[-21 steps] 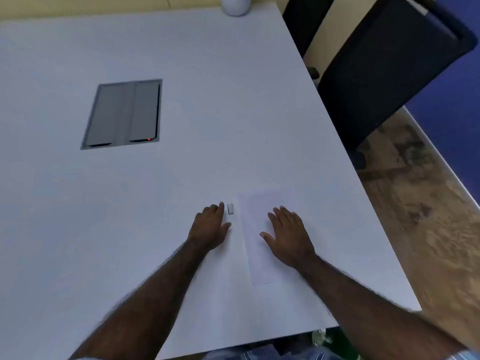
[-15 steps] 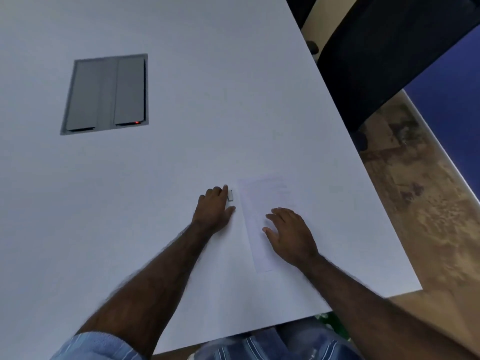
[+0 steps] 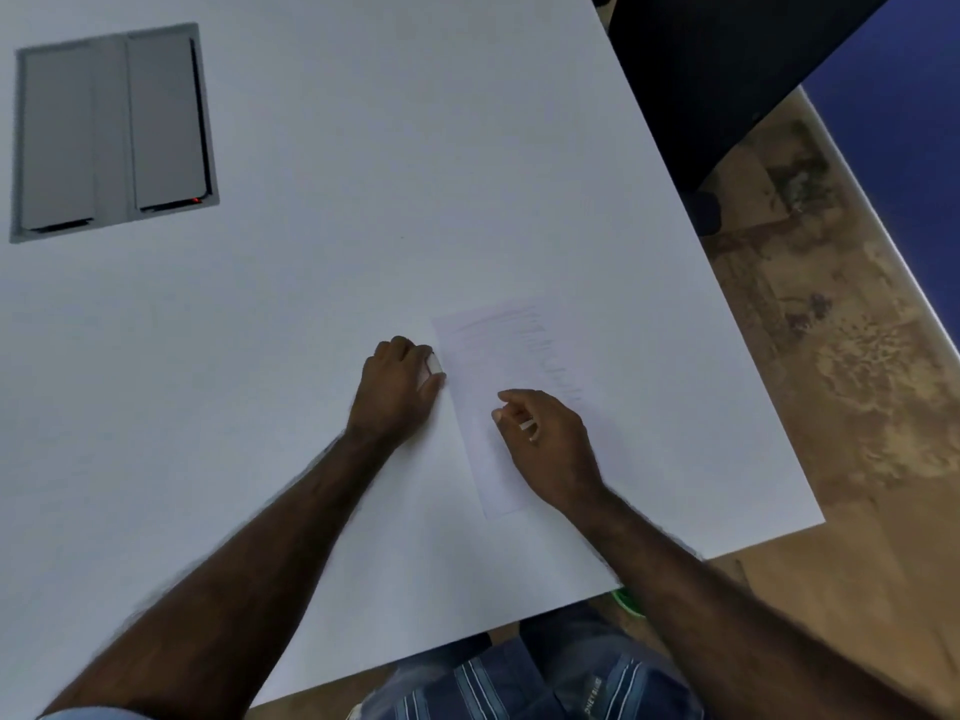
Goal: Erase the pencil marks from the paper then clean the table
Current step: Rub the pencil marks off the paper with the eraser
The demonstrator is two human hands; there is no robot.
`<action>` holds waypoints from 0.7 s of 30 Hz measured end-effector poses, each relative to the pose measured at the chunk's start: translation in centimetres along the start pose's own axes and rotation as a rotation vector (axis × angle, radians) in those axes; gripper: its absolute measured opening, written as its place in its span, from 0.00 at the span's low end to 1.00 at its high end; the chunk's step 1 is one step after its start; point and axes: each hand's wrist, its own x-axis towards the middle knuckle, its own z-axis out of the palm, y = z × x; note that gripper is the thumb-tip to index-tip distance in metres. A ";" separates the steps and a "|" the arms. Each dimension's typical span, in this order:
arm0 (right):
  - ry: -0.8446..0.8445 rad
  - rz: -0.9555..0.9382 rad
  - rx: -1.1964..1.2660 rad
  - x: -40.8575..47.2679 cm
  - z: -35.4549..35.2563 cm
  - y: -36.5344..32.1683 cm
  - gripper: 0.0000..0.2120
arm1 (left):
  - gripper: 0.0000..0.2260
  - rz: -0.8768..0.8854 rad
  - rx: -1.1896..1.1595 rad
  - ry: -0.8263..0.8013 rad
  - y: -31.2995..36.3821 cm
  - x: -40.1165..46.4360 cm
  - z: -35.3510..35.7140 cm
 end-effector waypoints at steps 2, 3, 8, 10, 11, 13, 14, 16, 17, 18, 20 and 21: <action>0.003 0.076 0.066 0.6 0.2 -0.4 0.14 | 0.18 0.057 -0.041 0.023 1.5 -1.2 0.2; -0.009 0.115 0.087 0.9 0.2 -0.7 0.15 | 0.18 0.086 -0.060 0.029 2.3 -1.8 0.3; -0.101 0.248 0.155 2.2 0.5 -0.3 0.18 | 0.16 0.184 -0.156 0.043 5.3 -3.9 1.3; -0.105 0.275 0.200 2.5 0.6 0.3 0.14 | 0.15 0.216 -0.187 0.039 6.0 -4.2 1.7; -0.102 0.278 0.209 2.6 0.7 0.6 0.12 | 0.15 0.231 -0.200 0.032 6.1 -4.2 1.8; -0.094 0.265 0.202 2.8 0.7 1.0 0.09 | 0.16 0.260 -0.215 0.012 5.9 -4.1 2.0; -0.080 0.248 0.182 2.9 0.6 1.2 0.09 | 0.17 0.269 -0.208 0.007 5.6 -4.0 2.1; -0.008 0.191 0.115 3.2 0.3 1.7 0.08 | 0.22 0.251 -0.166 -0.003 4.5 -3.4 1.9; 0.043 0.161 0.085 3.4 0.1 2.1 0.07 | 0.25 0.226 -0.140 -0.008 3.8 -2.9 1.9; 0.089 0.136 0.059 3.6 0.0 2.6 0.06 | 0.28 0.204 -0.110 -0.007 2.9 -2.3 1.8; 0.143 0.101 0.011 4.0 -0.4 3.5 0.05 | 0.34 0.181 -0.051 0.004 0.9 -0.9 2.0; 0.153 0.088 -0.008 4.2 -0.7 3.9 0.04 | 0.37 0.172 -0.028 0.000 0.1 -0.3 2.0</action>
